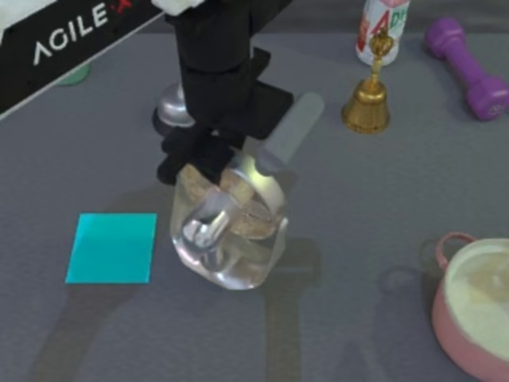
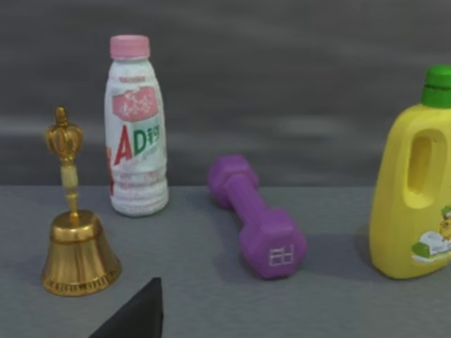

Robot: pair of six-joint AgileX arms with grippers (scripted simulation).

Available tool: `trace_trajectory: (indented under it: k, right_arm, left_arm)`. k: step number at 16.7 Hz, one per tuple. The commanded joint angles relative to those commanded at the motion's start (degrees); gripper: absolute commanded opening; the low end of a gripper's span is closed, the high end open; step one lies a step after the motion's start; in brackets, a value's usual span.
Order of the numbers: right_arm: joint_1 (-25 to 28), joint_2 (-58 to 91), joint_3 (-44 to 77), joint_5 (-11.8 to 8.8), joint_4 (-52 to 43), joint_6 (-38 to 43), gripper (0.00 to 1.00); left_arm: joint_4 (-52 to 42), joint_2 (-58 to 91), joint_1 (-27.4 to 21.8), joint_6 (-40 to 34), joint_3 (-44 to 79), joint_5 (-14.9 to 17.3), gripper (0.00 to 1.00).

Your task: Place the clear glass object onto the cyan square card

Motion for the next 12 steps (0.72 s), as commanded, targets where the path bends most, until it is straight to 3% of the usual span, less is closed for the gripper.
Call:
trace_trajectory:
  k: [3, 6, 9, 12]
  right_arm:
    - [0.0, 0.0, 0.0, 0.0, 0.0, 0.0, 1.0]
    - [0.0, 0.0, 0.0, 0.0, 0.0, 0.0, 1.0]
    - [0.0, 0.0, 0.0, 0.0, 0.0, 0.0, 1.0]
    - [0.0, 0.0, 0.0, 0.0, 0.0, 0.0, 1.0]
  left_arm:
    - [-0.49, 0.07, 0.0, -1.54, -0.32, -0.28, 0.0]
    - [-2.18, 0.16, 0.31, -8.26, -1.48, -1.31, 0.0]
    - [-4.23, -0.14, 1.24, -20.22, -3.02, -2.64, 0.0]
    - [-6.01, -0.92, 2.72, -37.67, -4.53, -3.93, 0.0]
